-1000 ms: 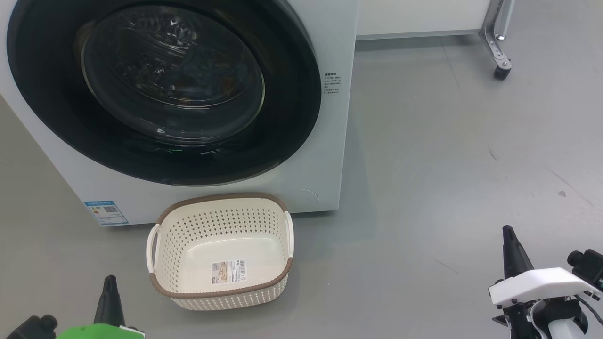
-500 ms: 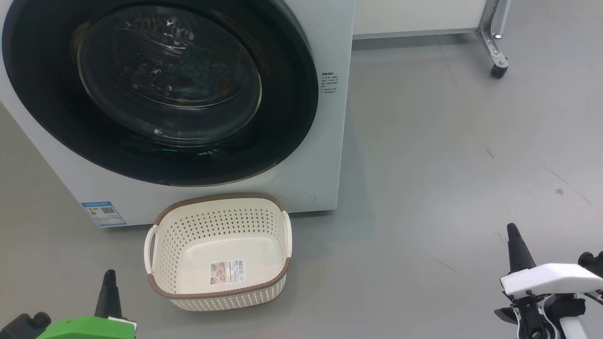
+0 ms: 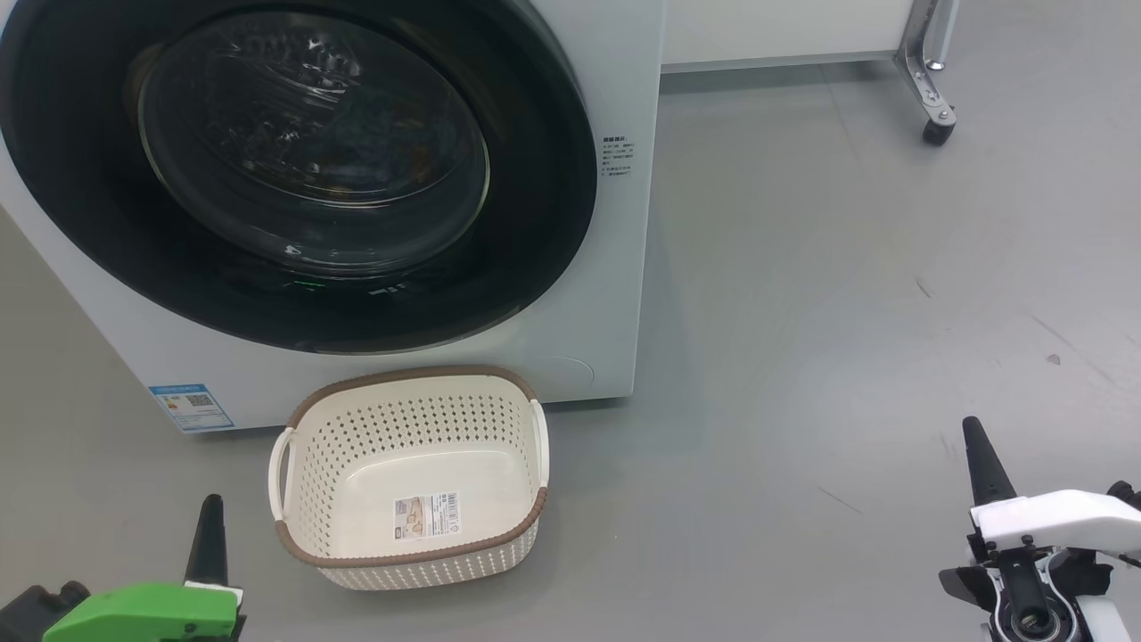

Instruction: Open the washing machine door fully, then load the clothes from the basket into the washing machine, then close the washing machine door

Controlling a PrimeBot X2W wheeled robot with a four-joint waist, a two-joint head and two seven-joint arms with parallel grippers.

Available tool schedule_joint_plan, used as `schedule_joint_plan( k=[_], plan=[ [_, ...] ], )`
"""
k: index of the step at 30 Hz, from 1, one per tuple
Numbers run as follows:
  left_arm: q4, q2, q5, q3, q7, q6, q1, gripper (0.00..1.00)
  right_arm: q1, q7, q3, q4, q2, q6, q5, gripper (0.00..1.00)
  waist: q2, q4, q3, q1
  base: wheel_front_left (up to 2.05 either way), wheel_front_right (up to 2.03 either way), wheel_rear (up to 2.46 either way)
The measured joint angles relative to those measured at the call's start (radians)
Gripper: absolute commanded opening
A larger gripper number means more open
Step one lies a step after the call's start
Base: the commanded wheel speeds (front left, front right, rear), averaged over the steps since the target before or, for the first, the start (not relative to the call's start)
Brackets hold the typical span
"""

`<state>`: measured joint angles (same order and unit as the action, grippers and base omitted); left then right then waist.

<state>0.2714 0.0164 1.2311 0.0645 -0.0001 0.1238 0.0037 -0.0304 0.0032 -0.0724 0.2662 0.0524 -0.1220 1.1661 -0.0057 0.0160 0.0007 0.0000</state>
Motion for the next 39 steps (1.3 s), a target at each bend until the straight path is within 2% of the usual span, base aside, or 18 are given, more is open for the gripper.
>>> schedule_joint_plan(
  k=[30,39],
  plan=[
    [0.001,0.007,0.352,0.015,0.107,0.0,-0.058,0.0,-0.024,0.104,-0.06,0.007,-0.013,0.0,0.419,0.0,0.0,-0.016,0.002,0.0001,0.0,0.0,0.0],
    [0.001,0.007,0.371,0.016,0.109,0.0,-0.062,0.0,-0.025,0.106,-0.063,0.008,-0.013,0.0,0.434,0.0,0.0,-0.016,0.002,0.0,0.0,0.0,0.0]
  ],
)
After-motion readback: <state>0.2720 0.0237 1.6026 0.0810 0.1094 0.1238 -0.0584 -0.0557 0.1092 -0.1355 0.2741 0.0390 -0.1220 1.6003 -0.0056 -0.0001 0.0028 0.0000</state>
